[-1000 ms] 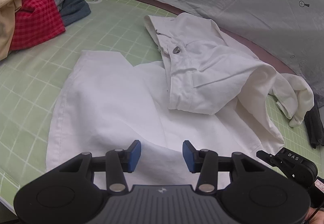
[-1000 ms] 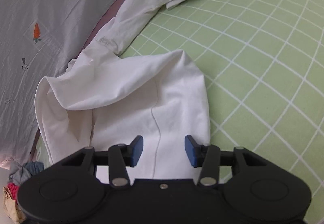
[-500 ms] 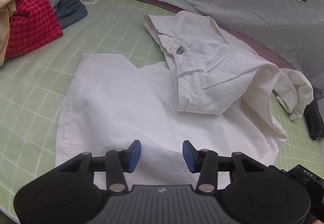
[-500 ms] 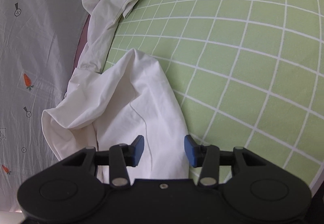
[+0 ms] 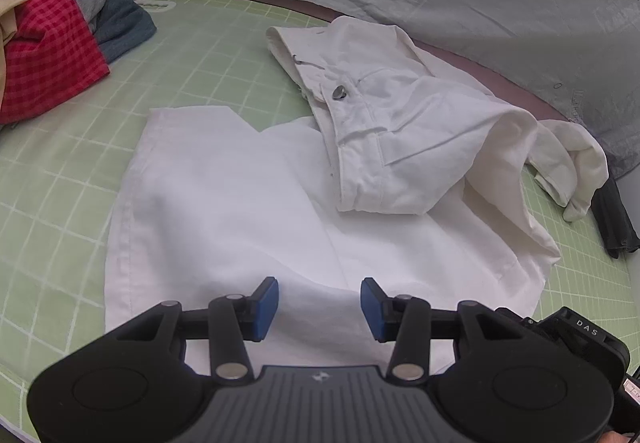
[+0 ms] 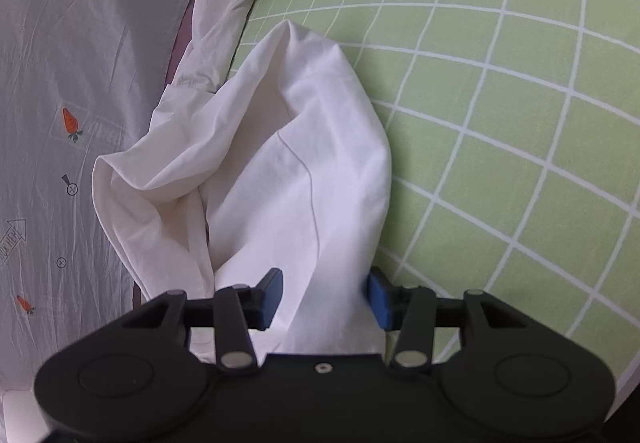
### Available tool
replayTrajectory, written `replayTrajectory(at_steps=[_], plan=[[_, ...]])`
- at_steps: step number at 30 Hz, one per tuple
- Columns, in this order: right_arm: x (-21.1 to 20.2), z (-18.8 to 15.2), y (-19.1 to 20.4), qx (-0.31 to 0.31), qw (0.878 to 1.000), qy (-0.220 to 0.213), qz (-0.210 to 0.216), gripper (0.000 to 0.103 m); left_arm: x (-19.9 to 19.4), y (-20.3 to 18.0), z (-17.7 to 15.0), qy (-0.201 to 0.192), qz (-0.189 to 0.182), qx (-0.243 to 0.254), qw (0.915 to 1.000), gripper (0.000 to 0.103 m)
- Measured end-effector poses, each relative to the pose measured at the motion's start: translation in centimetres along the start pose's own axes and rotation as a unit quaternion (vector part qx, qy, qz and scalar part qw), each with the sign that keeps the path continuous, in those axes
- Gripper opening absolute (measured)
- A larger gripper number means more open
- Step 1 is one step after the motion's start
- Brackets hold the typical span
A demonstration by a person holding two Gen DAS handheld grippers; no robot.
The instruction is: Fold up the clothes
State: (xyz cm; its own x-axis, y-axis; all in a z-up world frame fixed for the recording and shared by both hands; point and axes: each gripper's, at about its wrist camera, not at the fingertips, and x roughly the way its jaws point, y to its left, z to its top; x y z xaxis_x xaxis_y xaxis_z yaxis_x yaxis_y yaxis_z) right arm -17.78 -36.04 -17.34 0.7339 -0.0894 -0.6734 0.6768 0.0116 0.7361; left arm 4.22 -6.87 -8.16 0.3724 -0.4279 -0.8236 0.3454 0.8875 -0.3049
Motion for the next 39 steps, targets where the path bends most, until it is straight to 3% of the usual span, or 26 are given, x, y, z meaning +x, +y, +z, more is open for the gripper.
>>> replayTrajectory(at_steps=[4,9,15,19,22,27,30,35,39], plan=[[1.7,0.7,-0.2,0.033,0.999,0.034,0.026,0.034,-0.2,-0.1,-0.1,-0.004,0.000,-0.006,1.0000,0.047],[2.5,1.8,0.9,-0.006,0.998,0.060,0.013,0.010,-0.2,-0.5,0.2,-0.006,0.000,-0.031,0.9995,0.047],[2.3,4.5,2.4,-0.038,0.997,0.070,0.021,0.006,0.9,-1.8,0.9,-0.003,-0.002,-0.072,0.9974,0.053],[2.5,6.7,2.9,-0.027,0.995,0.086,0.036,0.006,1.9,-2.4,1.5,-0.001,-0.044,-0.136,0.9897,0.053],[2.9,8.1,2.9,-0.014,0.993,0.105,0.042,0.006,3.2,-2.0,1.9,0.005,-0.093,-0.227,0.9695,0.053],[4.1,9.2,3.2,-0.024,0.989,0.140,0.036,0.006,6.1,-1.4,1.8,0.003,-0.178,-0.387,0.9047,0.052],[4.8,9.9,3.1,-0.021,0.986,0.159,0.035,0.006,7.5,-1.3,1.8,-0.006,-0.197,-0.445,0.8738,0.052],[5.6,10.6,2.7,-0.007,0.983,0.180,0.033,0.006,9.2,-0.3,2.0,-0.015,-0.198,-0.514,0.8348,0.053],[5.7,10.9,2.2,0.017,0.981,0.190,0.034,0.006,10.8,0.0,2.2,-0.001,-0.200,-0.536,0.8205,0.054]])
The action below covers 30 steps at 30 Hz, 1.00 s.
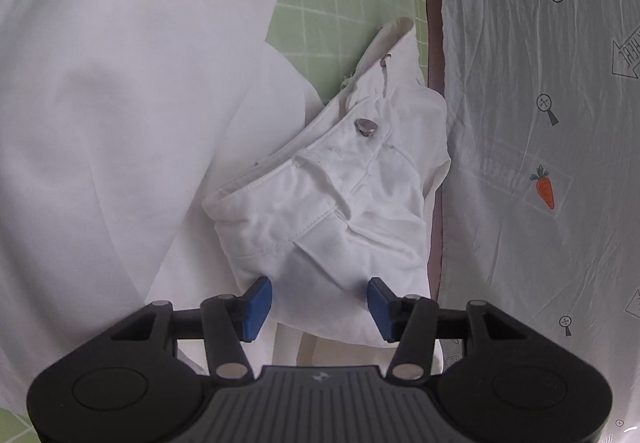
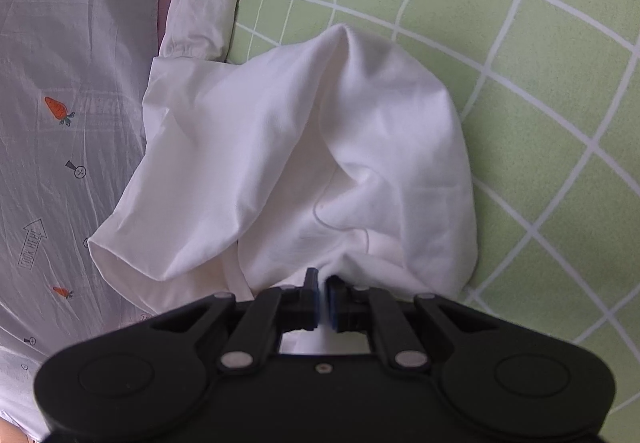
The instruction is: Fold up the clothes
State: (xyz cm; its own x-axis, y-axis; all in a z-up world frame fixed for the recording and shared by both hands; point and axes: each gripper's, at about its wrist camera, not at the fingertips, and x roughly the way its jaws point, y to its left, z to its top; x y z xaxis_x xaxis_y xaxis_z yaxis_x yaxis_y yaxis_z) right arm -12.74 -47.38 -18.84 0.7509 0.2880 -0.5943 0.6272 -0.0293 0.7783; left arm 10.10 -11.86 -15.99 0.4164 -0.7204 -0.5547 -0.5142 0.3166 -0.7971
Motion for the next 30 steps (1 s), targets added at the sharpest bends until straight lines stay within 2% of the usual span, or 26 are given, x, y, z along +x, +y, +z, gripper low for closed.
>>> replayTrajectory(at_steps=[11,14,17,22,23,24,26,30], plan=[[-1.4,-1.0,-1.0,0.049,0.999,-0.008,0.018,0.007,1.2,0.6,0.5,0.046,0.001,-0.045,0.9979,0.054],[-1.6,-1.6,-1.1,0.057,0.998,-0.013,0.022,0.007,1.2,0.7,0.6,0.048,-0.001,-0.054,0.9974,0.058],[-2.2,-2.0,-1.3,0.064,0.997,-0.016,0.026,0.007,1.8,0.9,0.9,0.047,-0.006,-0.083,0.9954,0.062],[-2.7,-3.0,-1.6,0.074,0.997,-0.015,0.031,0.007,3.0,0.8,0.9,0.058,0.006,-0.091,0.9941,0.060],[-2.7,-3.2,-1.6,0.073,0.997,-0.015,0.030,0.007,3.2,0.7,0.9,0.058,0.011,-0.088,0.9944,0.053],[-2.5,-3.2,-1.6,0.067,0.997,-0.017,0.026,0.007,3.2,0.6,0.8,0.055,0.016,-0.085,0.9947,0.036],[-2.0,-3.1,-1.5,0.040,0.999,-0.028,0.012,0.005,3.1,0.7,0.9,0.046,0.025,-0.081,0.9954,0.016],[-3.4,-3.8,1.3,-0.071,0.995,-0.057,-0.032,0.004,2.2,0.4,1.8,0.023,0.042,-0.059,0.9971,0.009]])
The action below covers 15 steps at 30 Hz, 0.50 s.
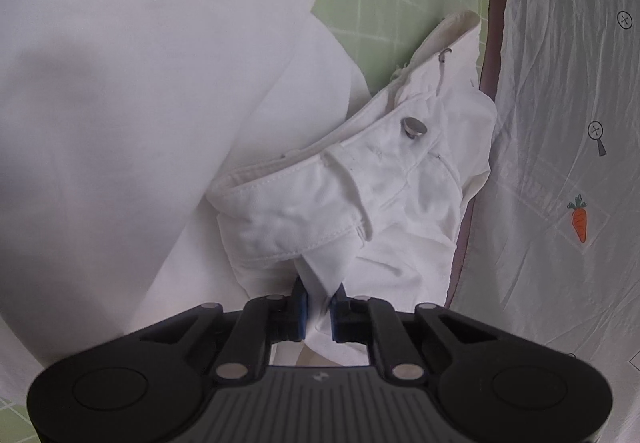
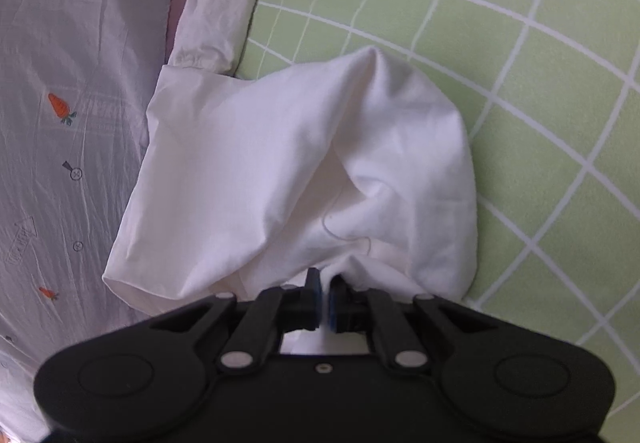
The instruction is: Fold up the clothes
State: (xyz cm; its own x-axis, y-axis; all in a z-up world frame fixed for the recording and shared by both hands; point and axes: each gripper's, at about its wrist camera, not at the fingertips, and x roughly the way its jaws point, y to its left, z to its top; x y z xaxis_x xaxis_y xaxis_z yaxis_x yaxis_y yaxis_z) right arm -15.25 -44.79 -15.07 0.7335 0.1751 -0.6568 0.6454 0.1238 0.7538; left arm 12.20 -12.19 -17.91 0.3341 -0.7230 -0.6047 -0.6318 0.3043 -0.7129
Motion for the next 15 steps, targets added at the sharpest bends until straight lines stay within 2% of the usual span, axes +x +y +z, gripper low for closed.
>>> replayTrajectory(at_steps=[4,7,8,10,12,14,15], plan=[[-2.3,1.3,1.6,-0.064,0.997,-0.043,-0.014,0.003,-2.0,-0.8,2.0,-0.042,-0.013,0.004,0.9990,0.007],[-2.6,4.1,4.6,-0.148,0.985,-0.081,-0.042,0.003,-3.5,-1.7,3.6,-0.073,-0.021,0.013,0.9970,0.006],[-2.3,5.2,6.2,-0.192,0.974,-0.101,-0.058,0.003,-3.7,-2.3,3.9,-0.081,-0.023,0.016,0.9963,0.006],[-0.8,7.8,9.4,-0.280,0.945,-0.143,-0.090,0.003,-3.9,-2.8,4.3,-0.090,-0.025,0.018,0.9954,0.006],[-0.6,9.6,11.3,-0.331,0.923,-0.168,-0.104,0.004,-3.9,-2.8,4.1,-0.092,-0.023,0.023,0.9952,0.006],[-0.6,10.7,11.0,-0.314,0.931,-0.163,-0.093,0.005,-3.6,-2.7,3.8,-0.093,-0.014,0.027,0.9952,0.006],[-0.5,11.0,10.5,-0.299,0.937,-0.158,-0.089,0.014,-3.6,-2.4,3.6,-0.091,-0.010,0.026,0.9954,0.006]])
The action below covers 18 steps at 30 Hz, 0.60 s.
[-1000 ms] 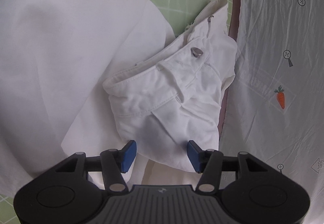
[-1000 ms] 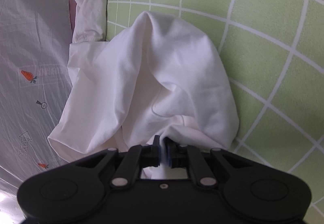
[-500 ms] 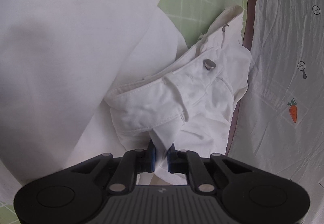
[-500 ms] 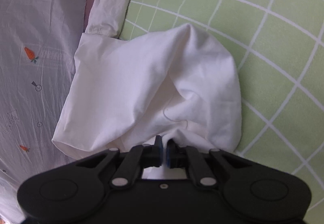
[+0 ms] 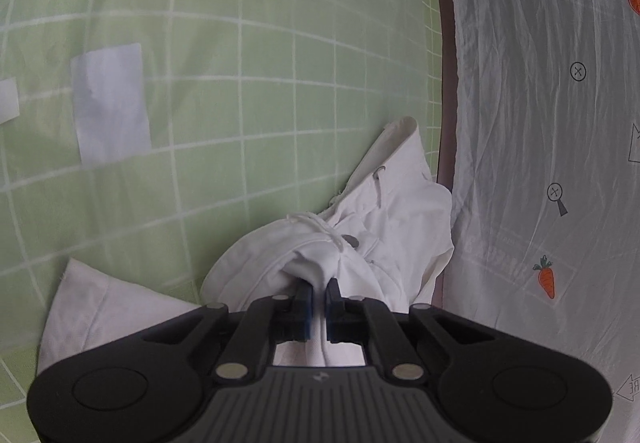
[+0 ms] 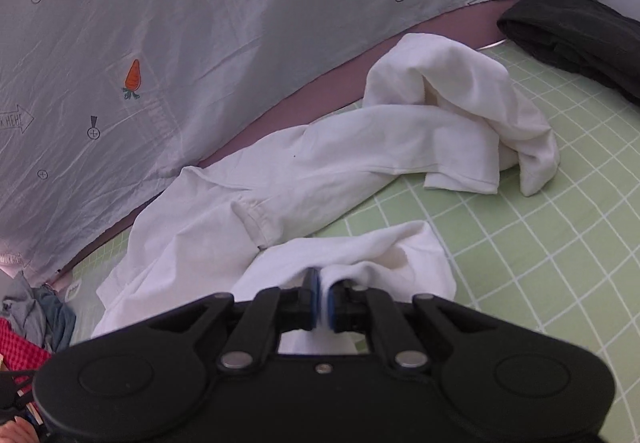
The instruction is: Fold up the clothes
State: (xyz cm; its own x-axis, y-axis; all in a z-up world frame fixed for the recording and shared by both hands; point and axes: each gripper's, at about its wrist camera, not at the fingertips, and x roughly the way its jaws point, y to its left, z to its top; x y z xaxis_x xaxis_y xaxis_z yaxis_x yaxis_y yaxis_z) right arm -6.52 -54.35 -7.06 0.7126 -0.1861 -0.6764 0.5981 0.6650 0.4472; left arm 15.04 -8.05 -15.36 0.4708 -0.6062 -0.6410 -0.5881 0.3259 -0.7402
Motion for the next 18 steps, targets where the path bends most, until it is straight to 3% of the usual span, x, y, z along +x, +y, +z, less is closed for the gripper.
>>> replayTrajectory(at_steps=[2,4,6,10,12,14,16,18], plan=[[0.6,-0.6,-1.1,0.024,1.000,0.014,-0.006,0.030,-0.1,0.8,-0.1,0.006,0.003,-0.009,0.9999,0.006],[1.0,-1.8,-2.3,0.048,0.998,0.029,-0.012,0.034,-0.2,1.2,-0.1,0.011,0.002,-0.013,0.9999,0.006],[1.0,-2.9,-3.5,0.088,0.995,0.043,-0.006,0.046,-0.3,1.6,-0.1,0.014,0.000,-0.011,0.9998,0.007],[1.4,-5.1,-5.8,0.203,0.976,0.062,0.044,0.051,-0.1,1.6,-0.2,0.018,0.003,-0.013,0.9998,0.007],[1.8,-5.6,-5.9,0.225,0.970,0.069,0.058,0.053,-0.1,1.6,-0.2,0.019,0.006,-0.010,0.9997,0.008],[2.4,-5.8,-5.5,0.220,0.971,0.081,0.055,0.053,0.1,1.4,-0.2,0.018,0.008,-0.007,0.9998,0.008],[2.9,-5.8,-5.1,0.211,0.971,0.095,0.054,0.040,0.1,1.2,-0.1,0.015,0.010,-0.003,0.9998,0.008],[3.4,-5.5,-5.1,0.201,0.972,0.108,0.057,0.016,0.1,1.0,-0.1,0.011,0.013,0.002,0.9999,0.007]])
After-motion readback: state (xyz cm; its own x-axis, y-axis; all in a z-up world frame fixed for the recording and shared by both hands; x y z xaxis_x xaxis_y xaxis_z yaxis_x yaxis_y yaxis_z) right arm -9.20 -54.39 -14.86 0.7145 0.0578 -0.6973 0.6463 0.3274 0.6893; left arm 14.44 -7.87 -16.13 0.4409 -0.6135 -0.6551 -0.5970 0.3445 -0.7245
